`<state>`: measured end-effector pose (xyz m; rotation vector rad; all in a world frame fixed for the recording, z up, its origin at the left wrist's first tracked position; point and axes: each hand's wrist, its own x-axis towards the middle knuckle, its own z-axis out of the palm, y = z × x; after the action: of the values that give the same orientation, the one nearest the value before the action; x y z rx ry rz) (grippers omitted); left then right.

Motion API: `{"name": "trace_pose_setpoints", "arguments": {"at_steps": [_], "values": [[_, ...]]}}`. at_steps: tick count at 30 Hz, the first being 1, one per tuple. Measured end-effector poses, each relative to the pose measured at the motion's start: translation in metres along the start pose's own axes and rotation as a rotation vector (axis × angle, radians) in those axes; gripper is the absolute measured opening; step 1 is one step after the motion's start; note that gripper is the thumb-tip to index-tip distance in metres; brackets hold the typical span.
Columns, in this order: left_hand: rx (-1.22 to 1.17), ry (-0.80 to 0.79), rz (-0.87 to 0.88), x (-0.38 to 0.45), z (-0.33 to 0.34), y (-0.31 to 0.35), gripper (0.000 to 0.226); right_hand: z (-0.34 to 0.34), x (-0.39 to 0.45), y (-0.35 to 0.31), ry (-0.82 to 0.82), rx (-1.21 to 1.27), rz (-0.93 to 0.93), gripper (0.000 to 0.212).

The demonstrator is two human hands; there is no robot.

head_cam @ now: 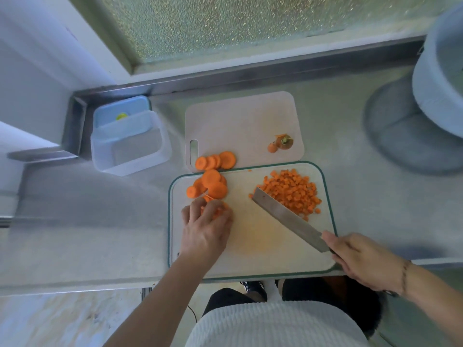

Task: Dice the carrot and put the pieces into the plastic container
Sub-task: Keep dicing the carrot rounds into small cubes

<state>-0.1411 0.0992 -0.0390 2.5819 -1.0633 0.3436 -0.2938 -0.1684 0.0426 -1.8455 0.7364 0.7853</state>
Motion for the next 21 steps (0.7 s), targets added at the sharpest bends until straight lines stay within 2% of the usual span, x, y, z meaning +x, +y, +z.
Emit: {"name": "trace_pose_setpoints", "arguments": {"at_steps": [3, 5, 10, 13, 18, 21], "values": [[0.028, -0.026, 0.045, 0.004, 0.001, -0.004, 0.008, -0.003, -0.009, 0.002, -0.043, 0.041, -0.023, 0.055], [0.007, -0.03, 0.04, 0.009, 0.001, 0.0, 0.015, -0.007, -0.016, 0.0, -0.051, 0.09, -0.064, 0.053], [-0.167, -0.016, -0.062, 0.033, 0.013, 0.038, 0.02, -0.018, -0.02, 0.005, 0.005, 0.19, -0.08, 0.05], [-0.191, -0.043, -0.116, 0.045, 0.023, 0.056, 0.019, -0.026, -0.015, 0.011, 0.026, 0.215, -0.056, 0.05], [-0.201, -0.058, -0.014, 0.072, 0.013, 0.036, 0.019, -0.042, -0.006, 0.019, 0.054, 0.12, -0.076, 0.057], [-0.033, -0.112, -0.205, 0.113, 0.013, 0.006, 0.036, -0.046, -0.005, 0.015, 0.06, 0.075, -0.083, 0.06]]}}
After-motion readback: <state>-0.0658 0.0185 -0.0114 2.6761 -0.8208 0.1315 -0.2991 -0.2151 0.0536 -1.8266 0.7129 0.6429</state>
